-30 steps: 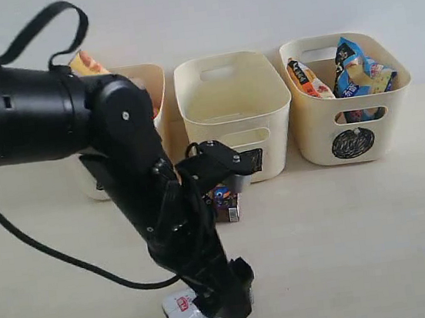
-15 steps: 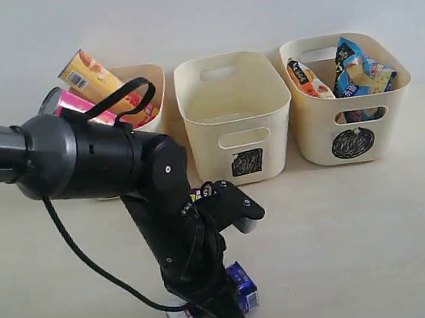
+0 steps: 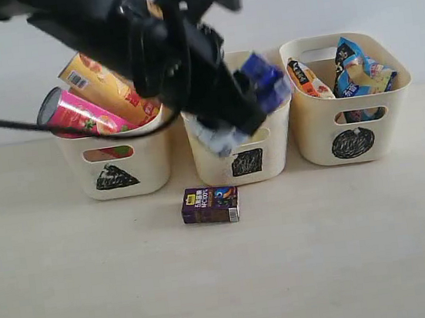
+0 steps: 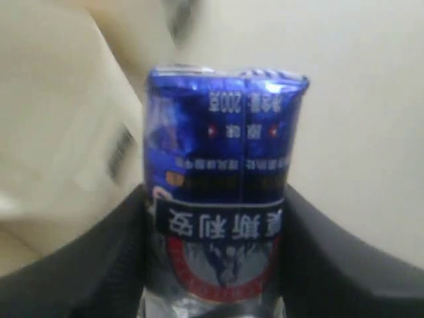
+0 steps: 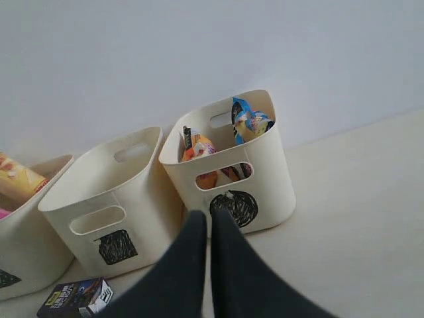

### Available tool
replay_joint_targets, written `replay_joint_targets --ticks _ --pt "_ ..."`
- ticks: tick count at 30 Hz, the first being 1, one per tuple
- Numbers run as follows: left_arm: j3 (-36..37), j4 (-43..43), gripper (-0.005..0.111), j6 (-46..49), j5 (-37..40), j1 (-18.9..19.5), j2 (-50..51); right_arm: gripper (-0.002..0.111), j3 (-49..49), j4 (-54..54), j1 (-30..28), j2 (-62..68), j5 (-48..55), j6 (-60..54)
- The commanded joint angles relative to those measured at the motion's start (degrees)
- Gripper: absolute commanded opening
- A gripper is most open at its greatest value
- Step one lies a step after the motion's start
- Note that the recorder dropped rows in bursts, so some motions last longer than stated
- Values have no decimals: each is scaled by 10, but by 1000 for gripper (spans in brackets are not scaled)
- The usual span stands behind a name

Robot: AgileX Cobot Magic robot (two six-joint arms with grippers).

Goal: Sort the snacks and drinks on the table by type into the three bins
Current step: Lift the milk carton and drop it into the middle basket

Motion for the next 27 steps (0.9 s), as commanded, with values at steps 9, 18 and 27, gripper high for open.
replay_joint_targets --ticks 9,18,27 --pt "-43 -7 4 -13 -360 21 15 0 3 -5 -2 -2 1 -6" --pt "-43 -7 4 -13 -492 32 124 0 3 -5 -2 -2 1 -6" --pt "-52 -26 4 -15 -498 68 220 0 3 -5 -2 -2 3 -6"
